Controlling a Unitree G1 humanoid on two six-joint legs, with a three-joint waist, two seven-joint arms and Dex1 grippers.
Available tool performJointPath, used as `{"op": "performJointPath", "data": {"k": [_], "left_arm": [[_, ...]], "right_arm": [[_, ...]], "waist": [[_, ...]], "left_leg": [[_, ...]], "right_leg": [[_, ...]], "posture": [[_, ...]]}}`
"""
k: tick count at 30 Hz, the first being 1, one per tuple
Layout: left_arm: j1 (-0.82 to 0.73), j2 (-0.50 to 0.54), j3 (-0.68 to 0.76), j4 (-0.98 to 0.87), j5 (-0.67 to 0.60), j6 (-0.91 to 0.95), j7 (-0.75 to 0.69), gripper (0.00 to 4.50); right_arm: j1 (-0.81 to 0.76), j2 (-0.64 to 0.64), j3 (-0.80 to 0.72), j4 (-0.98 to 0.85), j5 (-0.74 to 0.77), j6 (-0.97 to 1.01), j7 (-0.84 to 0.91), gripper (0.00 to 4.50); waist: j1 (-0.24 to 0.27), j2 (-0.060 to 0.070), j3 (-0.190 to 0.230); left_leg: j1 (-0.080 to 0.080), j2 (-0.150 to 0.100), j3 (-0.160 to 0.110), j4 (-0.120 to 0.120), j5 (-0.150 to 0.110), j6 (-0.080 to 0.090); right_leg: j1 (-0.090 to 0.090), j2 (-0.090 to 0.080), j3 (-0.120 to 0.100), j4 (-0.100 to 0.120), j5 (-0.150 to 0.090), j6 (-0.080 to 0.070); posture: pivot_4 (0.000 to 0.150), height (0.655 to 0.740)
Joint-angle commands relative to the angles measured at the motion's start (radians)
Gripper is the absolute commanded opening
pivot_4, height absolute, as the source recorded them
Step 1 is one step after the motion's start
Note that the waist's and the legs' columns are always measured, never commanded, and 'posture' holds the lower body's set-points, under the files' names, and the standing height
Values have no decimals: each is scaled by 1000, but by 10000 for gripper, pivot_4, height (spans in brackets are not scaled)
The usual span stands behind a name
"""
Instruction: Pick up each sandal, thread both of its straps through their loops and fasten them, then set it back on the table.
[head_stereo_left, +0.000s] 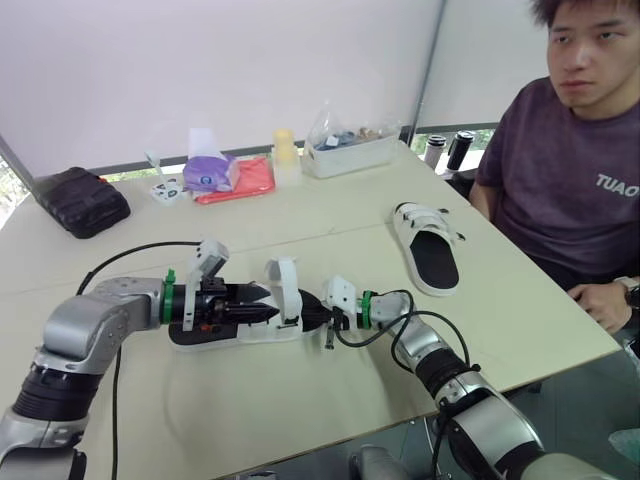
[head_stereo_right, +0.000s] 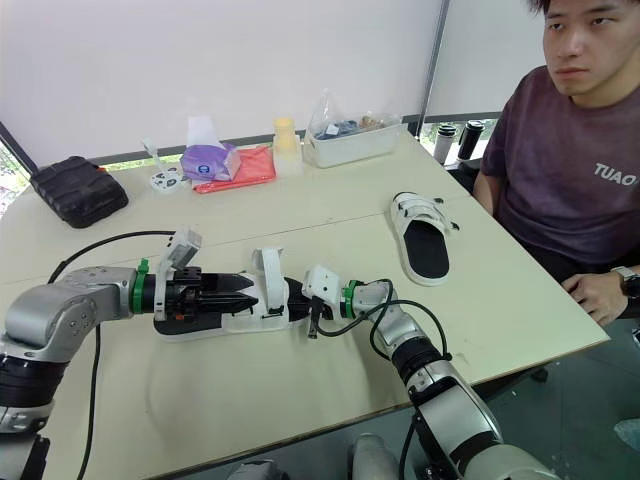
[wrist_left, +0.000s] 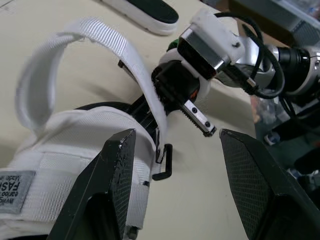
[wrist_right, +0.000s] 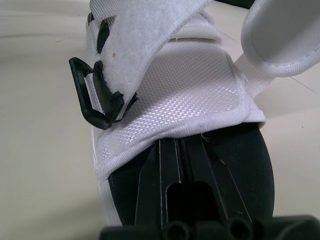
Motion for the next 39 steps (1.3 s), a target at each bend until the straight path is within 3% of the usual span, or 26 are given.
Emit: {"op": "performJointPath", "data": {"k": [1,7,13,21,39], "left_arm": [[-43,-42,-11,9,17,-21,42,27263],[-106,-156,-60,102,60,-46,79,27263],[-110,-161,-57,121,64,-43,71,110],[-153,-141,74,137,-102,125,56,110],[-104,-144,-3,162,-10,53,55,110]], "right_arm": [[63,-17,68,147,-109,66,-12,0],[62,-12,68,146,-111,70,-21,0],[73,-19,67,137,-113,70,-23,0],[72,-19,66,139,-113,71,-28,0],[81,-20,71,139,-123,70,-38,0]], "waist": [[0,0,0],[0,0,0],[1,0,0],[3,0,0],[16,0,0]], "left_leg": [[0,0,0,0,0,0],[0,0,0,0,0,0],[0,1,0,-1,0,0],[0,1,-1,-2,0,0],[2,0,-4,-10,0,-1]], "right_leg": [[0,0,0,0,0,0],[0,1,0,0,0,0],[0,2,0,0,0,0],[-1,2,0,0,0,0],[0,6,3,-1,-1,-1]], "posture": [[1500,7400],[1500,7400],[1500,7400],[1500,7400],[1500,7400]]}}
